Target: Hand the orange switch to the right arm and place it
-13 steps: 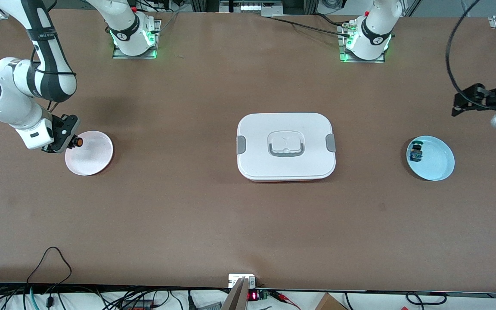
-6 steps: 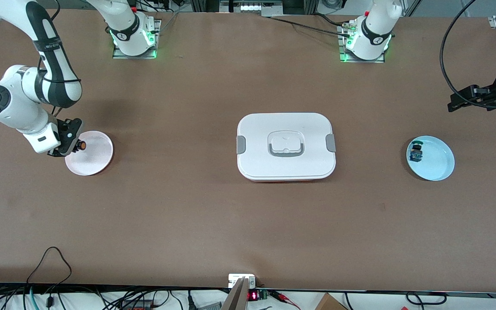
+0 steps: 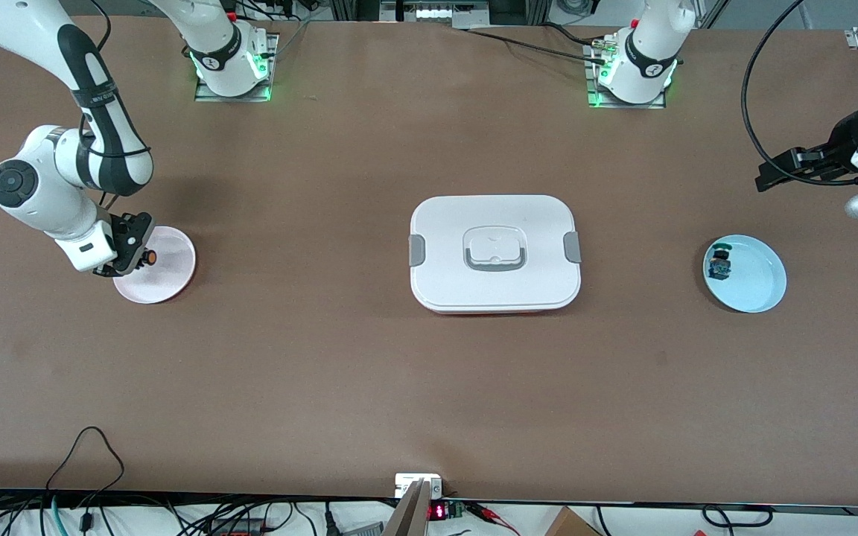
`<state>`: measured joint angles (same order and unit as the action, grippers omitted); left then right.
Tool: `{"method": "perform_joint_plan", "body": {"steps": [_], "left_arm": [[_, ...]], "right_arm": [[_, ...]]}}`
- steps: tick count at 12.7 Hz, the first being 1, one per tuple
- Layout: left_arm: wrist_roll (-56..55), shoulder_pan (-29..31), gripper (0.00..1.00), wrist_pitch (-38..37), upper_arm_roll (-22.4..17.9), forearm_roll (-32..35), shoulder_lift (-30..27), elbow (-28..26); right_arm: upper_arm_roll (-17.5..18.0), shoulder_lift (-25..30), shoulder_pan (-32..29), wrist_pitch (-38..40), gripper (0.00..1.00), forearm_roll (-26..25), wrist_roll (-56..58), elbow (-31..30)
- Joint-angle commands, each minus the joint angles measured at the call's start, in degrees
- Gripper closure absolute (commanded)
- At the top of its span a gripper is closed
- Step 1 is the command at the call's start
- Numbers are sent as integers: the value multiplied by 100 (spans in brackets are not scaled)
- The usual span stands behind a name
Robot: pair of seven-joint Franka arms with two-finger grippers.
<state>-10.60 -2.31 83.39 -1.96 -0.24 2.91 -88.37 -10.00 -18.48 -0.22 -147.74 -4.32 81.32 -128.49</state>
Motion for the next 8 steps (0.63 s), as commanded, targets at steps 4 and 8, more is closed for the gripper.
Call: {"method": "perform_joint_plan", "body": {"steps": [4, 8], "left_arm": [[-214, -42, 0, 72, 64, -55, 200, 301], [-241, -200, 0, 20, 73, 33, 420, 505]], "right_arm": [[33, -120, -14, -229, 86, -69, 306, -54], [42, -261, -14, -282, 86, -69, 306, -62]]}}
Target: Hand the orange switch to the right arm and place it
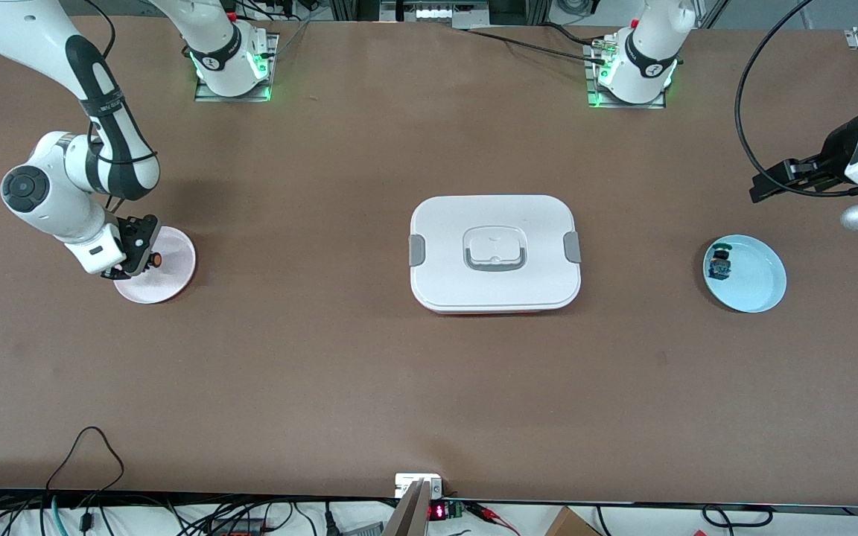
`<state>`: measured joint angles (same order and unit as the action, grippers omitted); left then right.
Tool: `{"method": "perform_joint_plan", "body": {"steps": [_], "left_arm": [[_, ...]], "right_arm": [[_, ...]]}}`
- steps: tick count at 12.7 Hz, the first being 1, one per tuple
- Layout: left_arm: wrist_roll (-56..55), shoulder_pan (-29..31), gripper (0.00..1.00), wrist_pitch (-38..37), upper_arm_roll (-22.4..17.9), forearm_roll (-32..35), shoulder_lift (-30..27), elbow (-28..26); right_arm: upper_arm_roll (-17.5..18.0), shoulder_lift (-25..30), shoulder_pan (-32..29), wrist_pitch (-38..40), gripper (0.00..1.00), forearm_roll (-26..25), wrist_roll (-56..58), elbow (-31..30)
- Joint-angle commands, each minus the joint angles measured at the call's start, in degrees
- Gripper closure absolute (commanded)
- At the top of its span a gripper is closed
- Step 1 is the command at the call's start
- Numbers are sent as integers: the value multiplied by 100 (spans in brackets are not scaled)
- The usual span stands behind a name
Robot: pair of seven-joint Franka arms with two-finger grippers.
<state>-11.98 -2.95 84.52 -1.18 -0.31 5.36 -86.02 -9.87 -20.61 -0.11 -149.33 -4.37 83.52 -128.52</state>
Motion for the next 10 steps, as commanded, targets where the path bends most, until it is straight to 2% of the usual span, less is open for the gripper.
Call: {"method": "perform_joint_plan", "body": {"steps": [1, 6, 9, 10], "left_arm": [[-112, -145, 0, -93, -5, 31, 185, 287], [-77, -39, 0, -120, -40, -40, 176, 287], [-77, -31, 0, -111, -84, -48, 176, 287], [-77, -22, 0, -111, -84, -57, 176, 287]], "right_arm": [[29, -75, -24, -132, 86, -64, 85, -59], [29, -84, -7, -132, 84, -29, 42, -59], [29, -75, 2, -114, 73, -29, -3, -59], [29, -75, 2, -114, 63, -29, -3, -59]]}}
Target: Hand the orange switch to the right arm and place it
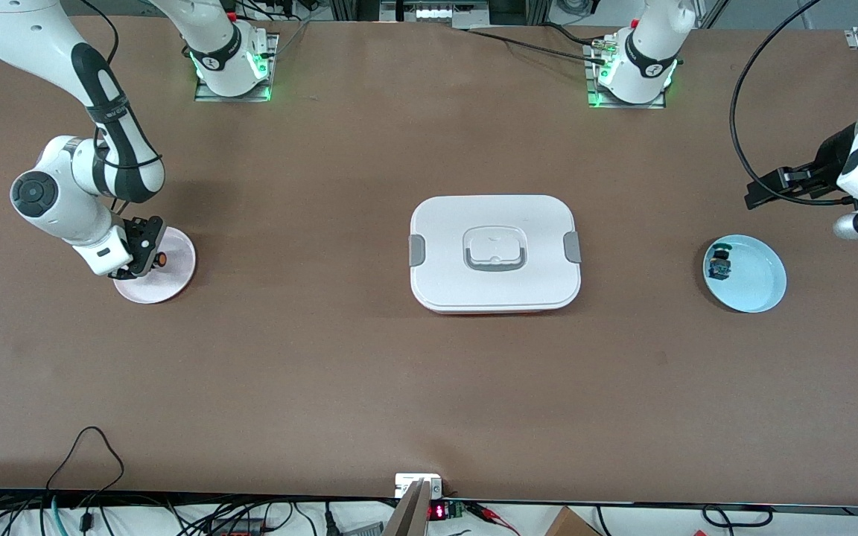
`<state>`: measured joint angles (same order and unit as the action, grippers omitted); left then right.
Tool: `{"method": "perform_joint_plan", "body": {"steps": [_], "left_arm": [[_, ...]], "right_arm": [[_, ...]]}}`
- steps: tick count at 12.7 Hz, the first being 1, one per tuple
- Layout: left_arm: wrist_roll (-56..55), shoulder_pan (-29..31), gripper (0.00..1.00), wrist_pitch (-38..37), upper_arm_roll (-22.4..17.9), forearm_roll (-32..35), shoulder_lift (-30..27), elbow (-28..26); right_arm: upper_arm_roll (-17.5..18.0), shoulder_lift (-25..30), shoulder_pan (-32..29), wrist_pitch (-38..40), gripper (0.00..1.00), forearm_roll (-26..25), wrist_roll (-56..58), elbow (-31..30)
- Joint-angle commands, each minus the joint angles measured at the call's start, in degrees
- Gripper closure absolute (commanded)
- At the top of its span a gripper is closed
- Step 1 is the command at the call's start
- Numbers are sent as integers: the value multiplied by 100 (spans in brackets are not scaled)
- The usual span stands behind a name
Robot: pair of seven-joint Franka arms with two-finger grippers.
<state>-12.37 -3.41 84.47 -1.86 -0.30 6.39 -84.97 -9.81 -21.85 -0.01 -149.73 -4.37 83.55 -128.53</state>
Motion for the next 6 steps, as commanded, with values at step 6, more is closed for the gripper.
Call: {"method": "perform_joint_plan", "body": {"steps": [6], "left_arm": [[33, 24, 0, -141, 19, -32, 46, 156]], "right_arm": [[31, 339, -17, 259, 0, 32, -23, -23]]}}
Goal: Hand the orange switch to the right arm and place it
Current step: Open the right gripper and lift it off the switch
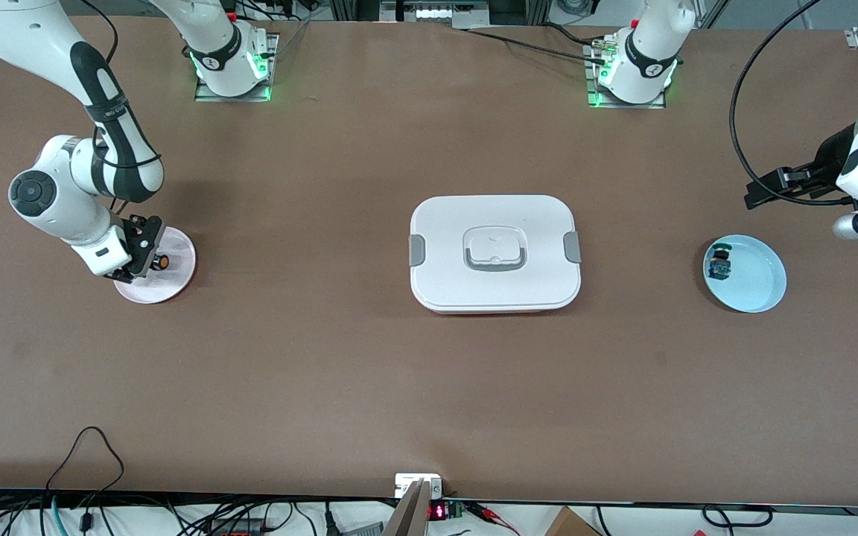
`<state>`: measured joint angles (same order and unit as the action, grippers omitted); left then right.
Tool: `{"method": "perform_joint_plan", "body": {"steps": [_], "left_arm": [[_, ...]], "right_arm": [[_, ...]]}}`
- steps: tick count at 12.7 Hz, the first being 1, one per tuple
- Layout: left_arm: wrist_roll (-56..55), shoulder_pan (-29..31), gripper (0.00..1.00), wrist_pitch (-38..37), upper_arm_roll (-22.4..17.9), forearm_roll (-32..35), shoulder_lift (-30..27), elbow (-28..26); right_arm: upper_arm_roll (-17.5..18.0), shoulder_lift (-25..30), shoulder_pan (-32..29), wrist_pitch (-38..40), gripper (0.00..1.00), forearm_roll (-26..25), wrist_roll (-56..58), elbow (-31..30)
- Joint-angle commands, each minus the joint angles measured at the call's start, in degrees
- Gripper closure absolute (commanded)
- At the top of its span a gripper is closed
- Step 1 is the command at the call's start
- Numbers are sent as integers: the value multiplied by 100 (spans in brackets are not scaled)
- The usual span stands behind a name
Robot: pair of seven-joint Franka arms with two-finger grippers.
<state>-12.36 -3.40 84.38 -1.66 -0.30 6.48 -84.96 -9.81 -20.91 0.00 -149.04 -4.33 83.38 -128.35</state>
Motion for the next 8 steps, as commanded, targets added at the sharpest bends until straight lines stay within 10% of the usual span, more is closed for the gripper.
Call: {"method": "perform_joint_plan", "body": {"steps": [1, 8], "left_arm": [[31, 23, 0, -133, -10, -32, 37, 181], [40, 15, 0, -97, 25, -32, 64, 173]], "right_arm": [[31, 333, -17, 269, 0, 28, -6, -6], [31, 1036, 44, 2113, 0, 616, -1311, 1082]]}}
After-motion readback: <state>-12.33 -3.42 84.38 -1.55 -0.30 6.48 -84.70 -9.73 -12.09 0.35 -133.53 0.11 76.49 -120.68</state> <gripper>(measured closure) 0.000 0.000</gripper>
